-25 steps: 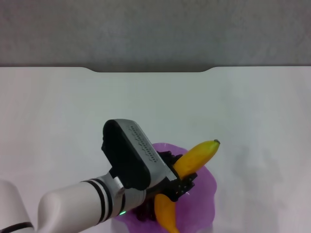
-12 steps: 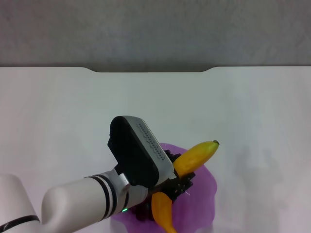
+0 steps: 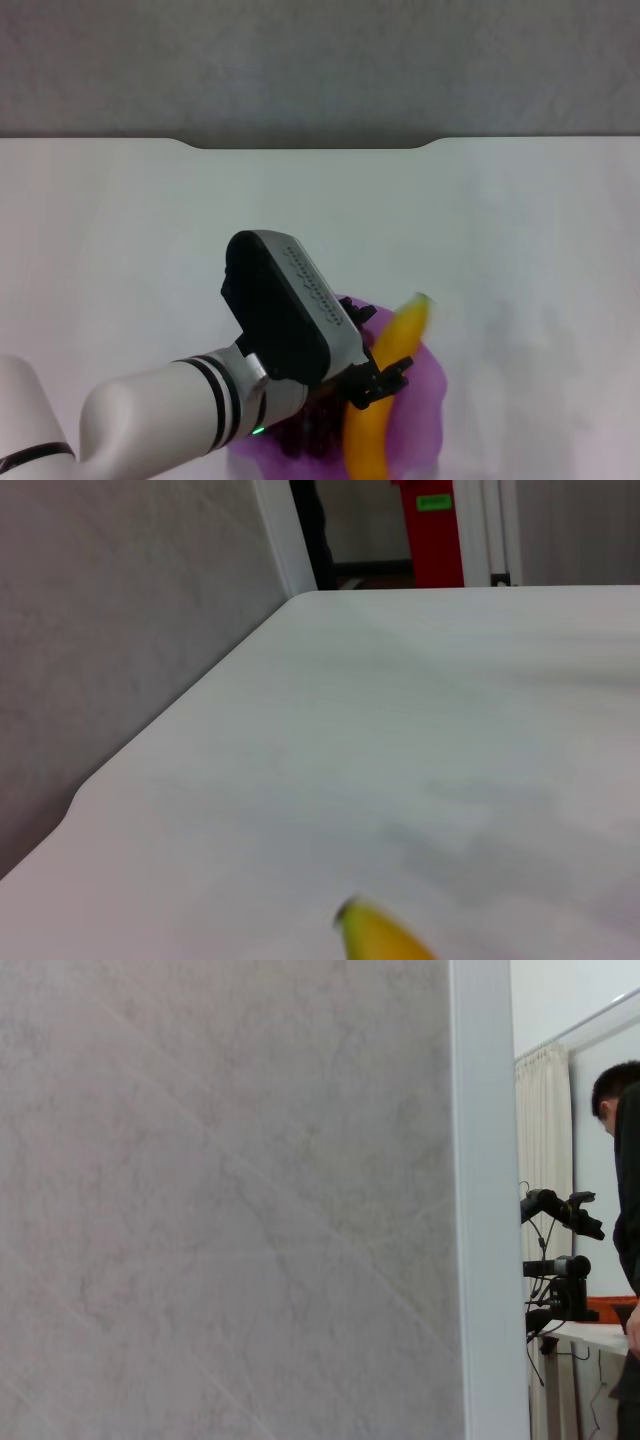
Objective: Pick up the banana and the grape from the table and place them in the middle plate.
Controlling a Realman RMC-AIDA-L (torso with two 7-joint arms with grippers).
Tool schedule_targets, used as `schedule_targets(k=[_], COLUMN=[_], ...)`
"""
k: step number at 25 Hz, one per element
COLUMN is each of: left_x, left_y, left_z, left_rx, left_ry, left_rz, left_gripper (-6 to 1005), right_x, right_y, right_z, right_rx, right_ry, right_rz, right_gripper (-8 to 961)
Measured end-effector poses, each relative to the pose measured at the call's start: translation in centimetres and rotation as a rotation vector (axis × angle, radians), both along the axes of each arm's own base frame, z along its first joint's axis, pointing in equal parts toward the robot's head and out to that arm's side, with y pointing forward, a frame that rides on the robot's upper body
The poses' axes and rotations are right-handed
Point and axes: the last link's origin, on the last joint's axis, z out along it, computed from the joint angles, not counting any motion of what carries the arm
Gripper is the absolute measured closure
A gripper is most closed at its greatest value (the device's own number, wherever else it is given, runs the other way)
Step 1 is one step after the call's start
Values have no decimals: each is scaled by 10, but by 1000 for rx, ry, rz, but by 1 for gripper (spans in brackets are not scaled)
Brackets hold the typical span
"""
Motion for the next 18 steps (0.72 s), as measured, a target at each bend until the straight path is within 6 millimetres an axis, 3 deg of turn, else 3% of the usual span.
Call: schedule_targets(k=[4, 7, 9, 18], left_x=[4, 8, 12, 23], left_y=[-3, -5, -6, 12], left_z=[0, 5, 14, 75], left_rx=[-5, 7, 33, 302], left_ry=[13, -4, -34, -259], left_rz=[-18, -31, -46, -148], left_gripper=[436, 291, 194, 110], right_x=[0, 0, 0, -3], right_y=[0, 0, 0, 1], right_z=[0, 0, 0, -4], right_rx=[1, 1, 0, -11], right_ry=[0, 0, 0, -3], right_rz=[1, 1, 1, 8], right_gripper=[435, 435, 435, 435])
